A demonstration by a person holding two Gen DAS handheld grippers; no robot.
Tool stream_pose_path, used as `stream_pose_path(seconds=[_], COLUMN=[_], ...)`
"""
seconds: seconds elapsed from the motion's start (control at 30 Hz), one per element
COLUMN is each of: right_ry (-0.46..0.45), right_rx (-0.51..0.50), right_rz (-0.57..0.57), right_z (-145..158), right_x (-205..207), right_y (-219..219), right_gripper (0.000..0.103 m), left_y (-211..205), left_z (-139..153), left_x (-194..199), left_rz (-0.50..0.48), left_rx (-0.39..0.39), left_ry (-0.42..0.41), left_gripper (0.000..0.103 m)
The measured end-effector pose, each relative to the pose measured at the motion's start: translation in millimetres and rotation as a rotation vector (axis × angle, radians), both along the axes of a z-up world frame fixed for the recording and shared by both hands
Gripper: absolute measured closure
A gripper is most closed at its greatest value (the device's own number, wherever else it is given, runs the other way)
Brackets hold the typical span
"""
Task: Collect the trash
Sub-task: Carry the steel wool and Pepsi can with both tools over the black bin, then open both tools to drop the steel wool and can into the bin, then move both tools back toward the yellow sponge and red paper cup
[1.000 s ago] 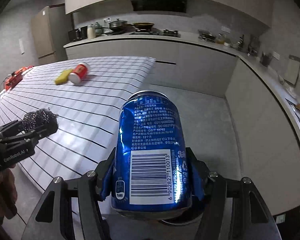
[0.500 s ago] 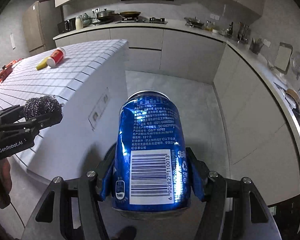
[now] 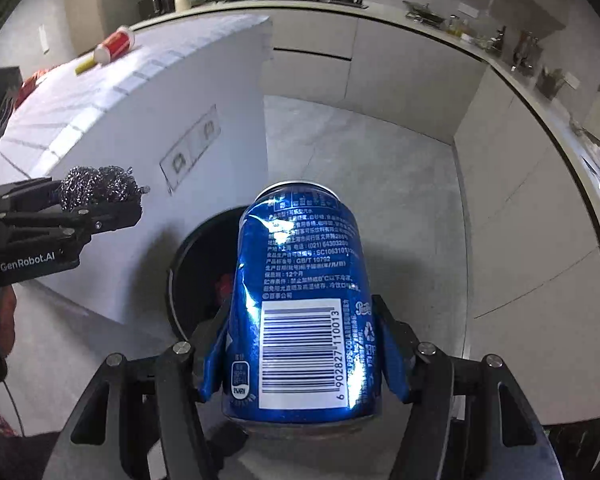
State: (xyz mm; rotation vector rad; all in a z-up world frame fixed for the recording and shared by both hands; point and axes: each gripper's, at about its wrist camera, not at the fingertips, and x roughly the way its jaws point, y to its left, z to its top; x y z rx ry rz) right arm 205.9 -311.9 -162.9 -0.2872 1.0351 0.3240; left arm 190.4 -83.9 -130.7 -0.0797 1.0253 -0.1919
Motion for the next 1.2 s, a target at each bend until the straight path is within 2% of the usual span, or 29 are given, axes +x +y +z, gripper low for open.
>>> stream_pose_path(seconds=[0.17, 0.4, 0.47, 0.53, 0.57, 0.6, 0.63, 0.67, 0.87, 1.07, 1.2], right_ry=[0.04, 0.095, 0.102, 0.118, 0.077, 0.076, 0.086, 0.059, 0.049, 0.053, 0.049], right_rx=[-0.011, -0.051, -0.073, -0.12, -0.175, -0.229, -0.26, -0.276, -0.232, -0.243, -0.222], right_rz=[0.058, 0.154, 0.194, 0.256, 0.302, 0.339, 0.361, 0.364, 0.307, 0.299, 0.286], right_z=[-24.9, -54.0, -60.8, -76.8, -90.6, -102.4, -109.9, -113.8, -115.1, -116.5, -109.7], right_x=[17.3, 40.1, 45.3, 50.0, 49.4, 48.6, 49.2, 48.1, 43.8, 41.6, 39.7], right_y=[5.4, 26.5, 33.3, 39.7, 41.9, 43.6, 43.2, 40.0, 16.8, 16.7, 16.8], right_gripper=[0.038, 0.038, 0.037, 0.036, 0.014, 0.0, 0.0, 0.0, 0.0, 0.0, 0.0], left_y=[-2.1, -17.7, -17.1, -15.4, -11.3, -7.1, -4.1, -1.5, 7.9, 4.8, 5.2], left_z=[-15.4, -42.7, -52.9, -67.1, -73.2, -79.6, -84.8, -88.3, -89.9, -96.7, -88.7], left_x=[7.2, 16.6, 18.1, 19.8, 21.1, 22.5, 23.0, 22.8, 16.0, 16.7, 19.0], left_rz=[0.011, 0.003, 0.011, 0.036, 0.062, 0.088, 0.095, 0.113, 0.153, 0.142, 0.129], left_rx=[-0.006, 0.026, 0.007, -0.007, 0.004, 0.005, -0.006, 0.01, 0.061, 0.066, 0.065], left_ry=[0.036, 0.103, 0.132, 0.139, 0.151, 0.156, 0.164, 0.168, 0.126, 0.129, 0.124], left_gripper=[0.048, 0.047, 0.045, 0.028, 0.0, 0.0, 0.0, 0.0, 0.0, 0.0, 0.0])
